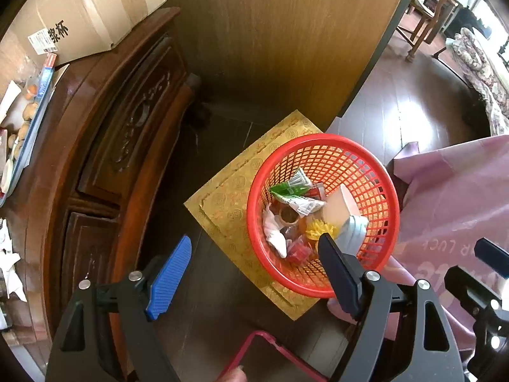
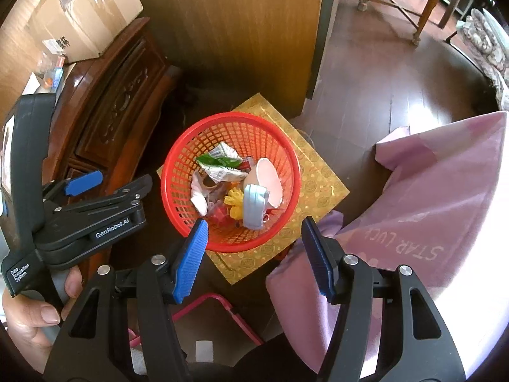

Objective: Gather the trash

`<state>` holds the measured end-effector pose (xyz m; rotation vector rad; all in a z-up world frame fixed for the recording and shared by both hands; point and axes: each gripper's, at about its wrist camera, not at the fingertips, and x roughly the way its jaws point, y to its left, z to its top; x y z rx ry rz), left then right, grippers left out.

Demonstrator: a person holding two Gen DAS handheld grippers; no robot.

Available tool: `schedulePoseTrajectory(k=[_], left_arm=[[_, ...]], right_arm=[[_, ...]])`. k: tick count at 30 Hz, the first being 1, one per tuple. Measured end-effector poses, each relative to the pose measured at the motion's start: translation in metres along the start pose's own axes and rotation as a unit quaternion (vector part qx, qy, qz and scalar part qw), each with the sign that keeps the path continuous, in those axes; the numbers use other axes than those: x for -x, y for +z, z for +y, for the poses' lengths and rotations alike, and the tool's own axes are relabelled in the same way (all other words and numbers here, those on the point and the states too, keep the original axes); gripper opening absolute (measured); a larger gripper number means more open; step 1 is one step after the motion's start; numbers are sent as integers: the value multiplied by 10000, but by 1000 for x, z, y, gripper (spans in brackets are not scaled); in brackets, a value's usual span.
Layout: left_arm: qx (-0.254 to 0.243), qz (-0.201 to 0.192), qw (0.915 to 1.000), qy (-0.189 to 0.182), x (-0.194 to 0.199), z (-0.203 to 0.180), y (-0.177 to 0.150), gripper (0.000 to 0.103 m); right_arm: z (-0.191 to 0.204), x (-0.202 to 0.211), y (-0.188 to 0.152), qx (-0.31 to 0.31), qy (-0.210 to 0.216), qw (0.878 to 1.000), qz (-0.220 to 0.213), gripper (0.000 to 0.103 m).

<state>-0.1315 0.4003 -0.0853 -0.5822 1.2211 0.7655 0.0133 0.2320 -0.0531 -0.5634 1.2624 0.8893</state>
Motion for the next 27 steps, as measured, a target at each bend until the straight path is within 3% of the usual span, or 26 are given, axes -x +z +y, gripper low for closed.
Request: schedulePoseTrajectory(k=[21,24,27], left_arm=[[52,-99,9998,-160,33,-2,-12,83],[38,-128,9998,-167,39,-3,-14,83],[16,-184,9997,-153,47,-3,-16,83]], right_arm=[[-4,26,-14,25,-206,9998,-70,61],[-4,31,-17,32,-271,9996,-109,68],[-6,34,-19,45,-307,9994,-147,69]])
